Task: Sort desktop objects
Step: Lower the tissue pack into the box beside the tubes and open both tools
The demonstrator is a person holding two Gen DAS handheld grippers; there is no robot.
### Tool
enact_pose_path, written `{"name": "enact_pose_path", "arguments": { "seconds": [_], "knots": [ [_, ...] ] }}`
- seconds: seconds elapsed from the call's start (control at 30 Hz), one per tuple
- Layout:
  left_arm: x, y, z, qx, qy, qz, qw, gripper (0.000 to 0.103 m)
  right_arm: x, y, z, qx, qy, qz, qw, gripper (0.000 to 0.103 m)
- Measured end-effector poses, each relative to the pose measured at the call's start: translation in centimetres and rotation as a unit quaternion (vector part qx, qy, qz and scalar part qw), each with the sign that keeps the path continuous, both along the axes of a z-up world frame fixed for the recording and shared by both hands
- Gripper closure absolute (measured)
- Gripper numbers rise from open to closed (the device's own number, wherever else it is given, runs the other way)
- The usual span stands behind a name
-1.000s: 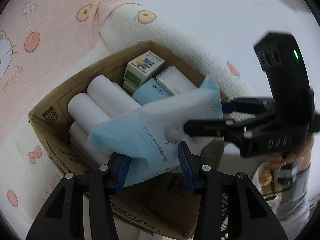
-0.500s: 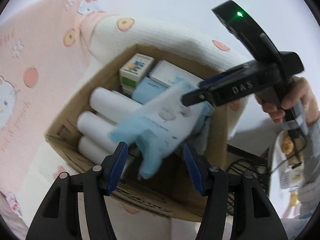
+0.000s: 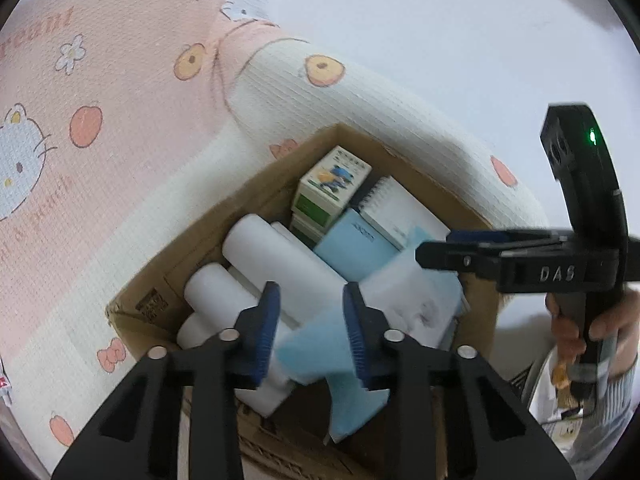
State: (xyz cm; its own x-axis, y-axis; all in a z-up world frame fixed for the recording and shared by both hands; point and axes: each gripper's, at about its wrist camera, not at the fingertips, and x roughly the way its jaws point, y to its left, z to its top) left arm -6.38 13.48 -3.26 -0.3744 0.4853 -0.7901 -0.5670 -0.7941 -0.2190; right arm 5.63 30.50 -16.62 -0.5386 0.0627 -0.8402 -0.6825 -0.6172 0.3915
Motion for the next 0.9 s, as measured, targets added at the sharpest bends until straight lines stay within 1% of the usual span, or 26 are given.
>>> {"name": "enact_pose_path", "arguments": {
  "seconds": [0.03,0.1,0.13,0.17,0.27,0.33,0.4,0.47,0.53,0.57,0.6,0.67,0.7,0.73,0.77,0.83,0.9],
  "knots": [
    [-0.2,0.1,-0.1,0.000,0.002,0.000,1.0000,0.070,-0.2,0.0,0.0,0.004,0.001,-0.002,1.000,0.048],
    [-0.6,0.2,-0.3,0.000,0.002,-0.001,1.0000,0.071,-0.6,-0.1,0.1,0.017,0.003,-0.007,1.000,0.063],
    [-0.8,0.4,-0.4,-0.001,0.001,-0.001,1.0000,0.071,-0.7,-0.1,0.2,0.029,-0.004,-0.017,0.999,0.069],
    [-1.0,0.6,-0.5,-0.004,-0.003,-0.002,1.0000,0.071,-0.9,-0.1,0.2,0.038,-0.010,-0.023,0.999,0.071],
    [-1.0,1.1,-1.2,-0.009,-0.029,-0.013,0.9995,0.071,-1.4,0.1,0.0,0.044,-0.018,-0.025,0.999,0.072],
    [-0.4,1.5,-1.9,-0.012,-0.058,-0.039,0.9975,0.071,-1.6,0.2,-0.2,0.044,-0.025,-0.021,0.998,0.072],
    [0.6,2.0,-2.4,-0.023,-0.083,-0.070,0.9938,0.071,-1.8,0.1,-0.6,0.037,-0.027,-0.013,0.999,0.071],
    [1.7,2.4,-2.7,-0.033,-0.092,-0.097,0.9904,0.071,-2.0,0.1,-1.3,0.019,-0.029,-0.004,0.999,0.071],
    [2.9,2.9,-3.2,-0.050,-0.108,-0.131,0.9842,0.071,-2.1,-0.2,-1.9,-0.018,-0.008,0.010,1.000,0.071],
    [3.5,3.1,-3.5,-0.065,-0.104,-0.139,0.9827,0.071,-2.3,-0.6,-2.1,-0.029,0.001,0.025,0.999,0.071],
    [4.3,3.4,-3.6,-0.089,-0.083,-0.140,0.9826,0.071,-2.4,-0.9,-2.1,-0.029,0.001,0.031,0.999,0.071],
    [5.1,3.7,-3.7,-0.121,-0.042,-0.139,0.9820,0.071,-2.8,-1.6,-2.2,-0.034,0.004,0.049,0.998,0.071],
    [5.2,3.9,-3.8,-0.131,-0.031,-0.137,0.9813,0.070,-3.1,-2.0,-2.3,-0.042,0.006,0.055,0.998,0.071],
    [5.2,3.9,-3.8,-0.132,-0.033,-0.135,0.9814,0.070,-3.4,-2.4,-2.4,-0.046,0.000,0.062,0.997,0.071],
    [5.0,3.8,-3.9,-0.128,-0.041,-0.133,0.9819,0.068,-3.6,-2.6,-2.4,-0.039,-0.010,0.063,0.997,0.071],
    [4.5,3.5,-3.8,-0.110,-0.060,-0.125,0.9841,0.068,-3.8,-3.4,-2.1,-0.007,-0.032,0.064,0.997,0.071],
    [4.0,3.2,-3.6,-0.102,-0.062,-0.116,0.9861,0.067,-3.4,-3.5,-1.5,0.000,-0.024,0.056,0.998,0.071]
  ]
}}
